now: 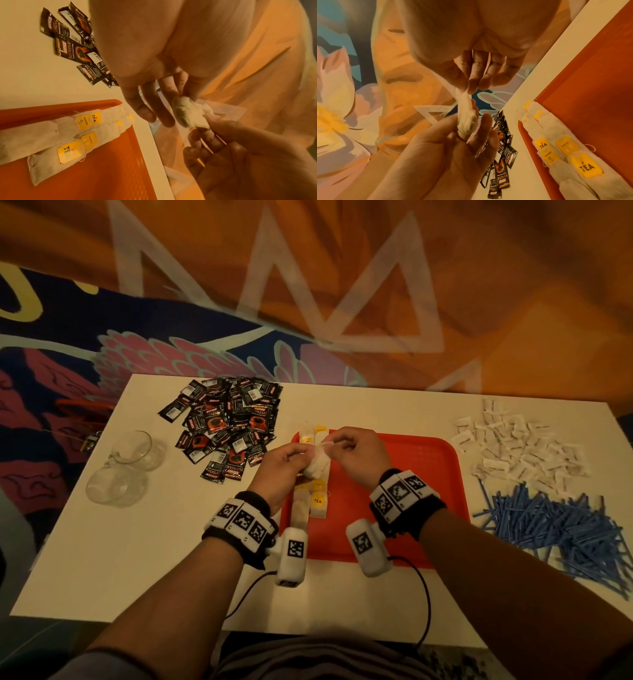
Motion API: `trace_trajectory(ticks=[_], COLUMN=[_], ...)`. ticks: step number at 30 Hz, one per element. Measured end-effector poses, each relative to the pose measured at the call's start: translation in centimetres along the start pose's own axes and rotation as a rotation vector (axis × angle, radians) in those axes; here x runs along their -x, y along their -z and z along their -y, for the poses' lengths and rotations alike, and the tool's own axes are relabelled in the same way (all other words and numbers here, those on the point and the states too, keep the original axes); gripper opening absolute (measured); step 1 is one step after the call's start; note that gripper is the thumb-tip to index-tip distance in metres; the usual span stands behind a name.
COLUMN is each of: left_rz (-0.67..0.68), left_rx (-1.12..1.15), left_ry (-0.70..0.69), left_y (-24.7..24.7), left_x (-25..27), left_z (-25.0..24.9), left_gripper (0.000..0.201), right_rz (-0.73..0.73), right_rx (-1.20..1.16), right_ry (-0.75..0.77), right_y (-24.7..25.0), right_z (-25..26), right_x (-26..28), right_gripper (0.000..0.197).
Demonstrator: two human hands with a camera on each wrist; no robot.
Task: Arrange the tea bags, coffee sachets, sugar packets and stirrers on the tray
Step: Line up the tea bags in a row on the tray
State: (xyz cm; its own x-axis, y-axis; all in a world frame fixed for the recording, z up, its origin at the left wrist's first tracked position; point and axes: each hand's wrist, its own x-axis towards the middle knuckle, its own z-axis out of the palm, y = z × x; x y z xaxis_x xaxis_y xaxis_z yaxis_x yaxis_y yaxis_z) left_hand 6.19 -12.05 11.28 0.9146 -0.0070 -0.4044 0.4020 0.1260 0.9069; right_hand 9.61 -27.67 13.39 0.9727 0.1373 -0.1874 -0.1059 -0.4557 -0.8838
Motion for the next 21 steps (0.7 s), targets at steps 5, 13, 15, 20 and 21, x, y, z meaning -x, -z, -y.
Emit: trace_trajectory(ticks=[5,13,15,20,21], left_rz=[0.110,-0.004,-0.007,0.039,0.040], left_rx=[-0.103,-0.193,-0.162,-0.221,-0.237], left_ry=[-0.070,-0.150,-0.155,-0.100,-0.101], left_y=[-0.1,0.1,0.1,0.4,0.5], left_x=[0.1,-0.2,-0.3,-0.3,-0.3], left_z=[-0.1,-0.4,-0.7,-0.6,-0.6], left_gripper=[0.017,0.005,0.007,0.007,0.010], right_rz=[0.041,-0.034,0.010,0.036,0.033], right_rx=[0.034,-0.285,-0.288,-0.264,-0.268], right_ry=[0.041,0.026,-0.061,-0.005,0.008], right_y=[0.2,0.6,0.4,0.3,0.3], right_z=[0.3,0.4,0.1,-0.3,-0.3], right_x=[-0.3,-0.6,-0.7,-0.7,-0.8], right_gripper=[0.016,0.016,0.018,0.018,0.020])
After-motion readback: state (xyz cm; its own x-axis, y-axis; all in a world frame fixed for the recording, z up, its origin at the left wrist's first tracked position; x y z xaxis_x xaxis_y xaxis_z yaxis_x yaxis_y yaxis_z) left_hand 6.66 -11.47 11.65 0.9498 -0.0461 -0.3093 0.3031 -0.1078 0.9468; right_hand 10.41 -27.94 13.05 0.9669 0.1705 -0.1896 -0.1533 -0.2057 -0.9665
